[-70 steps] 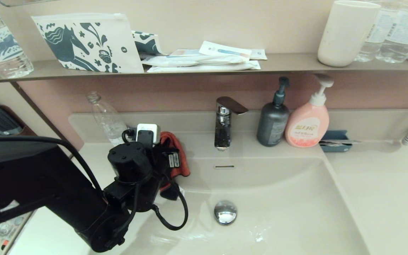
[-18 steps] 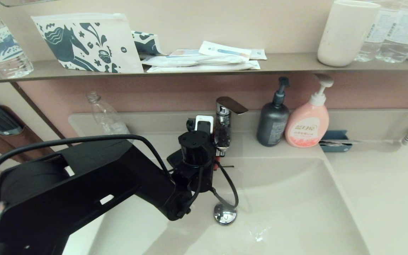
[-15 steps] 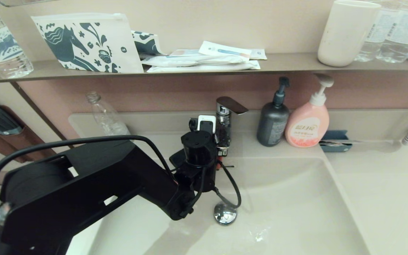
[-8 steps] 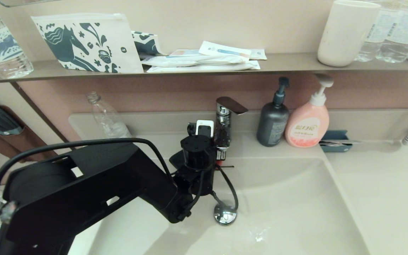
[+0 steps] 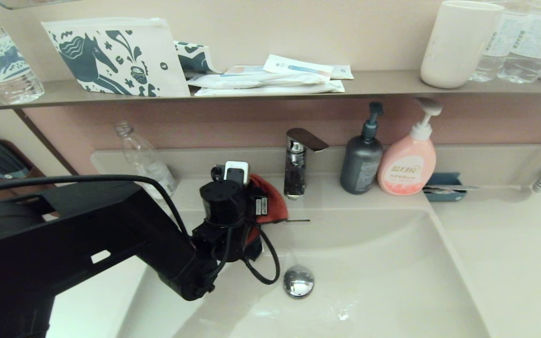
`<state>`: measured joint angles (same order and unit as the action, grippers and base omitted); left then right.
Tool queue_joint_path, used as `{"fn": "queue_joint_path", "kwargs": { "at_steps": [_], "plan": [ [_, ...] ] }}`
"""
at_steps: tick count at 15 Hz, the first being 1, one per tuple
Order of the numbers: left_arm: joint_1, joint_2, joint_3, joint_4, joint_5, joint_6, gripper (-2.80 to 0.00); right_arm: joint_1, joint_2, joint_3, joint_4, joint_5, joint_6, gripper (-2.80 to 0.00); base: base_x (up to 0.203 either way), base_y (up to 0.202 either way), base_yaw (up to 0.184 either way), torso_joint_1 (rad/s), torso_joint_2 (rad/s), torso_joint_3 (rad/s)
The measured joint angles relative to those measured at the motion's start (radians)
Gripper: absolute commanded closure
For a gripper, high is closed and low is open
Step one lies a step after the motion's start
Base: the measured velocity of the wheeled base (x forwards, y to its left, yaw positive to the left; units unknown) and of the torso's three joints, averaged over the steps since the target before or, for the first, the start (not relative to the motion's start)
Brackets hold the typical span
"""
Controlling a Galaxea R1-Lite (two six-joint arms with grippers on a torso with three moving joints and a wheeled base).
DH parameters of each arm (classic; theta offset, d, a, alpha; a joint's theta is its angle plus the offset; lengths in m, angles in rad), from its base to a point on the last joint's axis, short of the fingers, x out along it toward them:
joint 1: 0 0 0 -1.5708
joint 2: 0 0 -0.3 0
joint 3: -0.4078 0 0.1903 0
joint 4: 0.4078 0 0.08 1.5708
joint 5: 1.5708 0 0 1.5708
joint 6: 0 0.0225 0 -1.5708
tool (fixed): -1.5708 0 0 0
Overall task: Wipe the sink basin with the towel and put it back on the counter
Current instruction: Wipe the sink
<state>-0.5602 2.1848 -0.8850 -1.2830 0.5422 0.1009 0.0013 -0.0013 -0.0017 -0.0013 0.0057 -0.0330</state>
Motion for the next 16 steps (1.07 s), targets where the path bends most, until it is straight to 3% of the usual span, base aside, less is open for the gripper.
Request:
{"fn": "queue_joint_path", "kwargs": {
  "at_steps": [6,11,13,16],
  "plan": [
    [0.191,-0.055,0.181,-0.110,-0.147,0.003,0.00,0.000,0.000,0.000,0.000,0.000,0.000,0.00,0.000,0.000,0.000,0.000,0.00,0.000],
    [0.304,-0.101,0.220,-0.116,-0.247,0.042,0.00,0.000,0.000,0.000,0.000,0.000,0.000,0.00,0.000,0.000,0.000,0.000,0.00,0.000],
    [0.314,-0.112,0.226,-0.117,-0.249,0.045,0.00,0.000,0.000,0.000,0.000,0.000,0.000,0.00,0.000,0.000,0.000,0.000,0.00,0.000],
    [0.268,-0.112,0.221,-0.118,-0.224,0.044,0.00,0.000,0.000,0.000,0.000,0.000,0.000,0.00,0.000,0.000,0.000,0.000,0.00,0.000]
  ]
}}
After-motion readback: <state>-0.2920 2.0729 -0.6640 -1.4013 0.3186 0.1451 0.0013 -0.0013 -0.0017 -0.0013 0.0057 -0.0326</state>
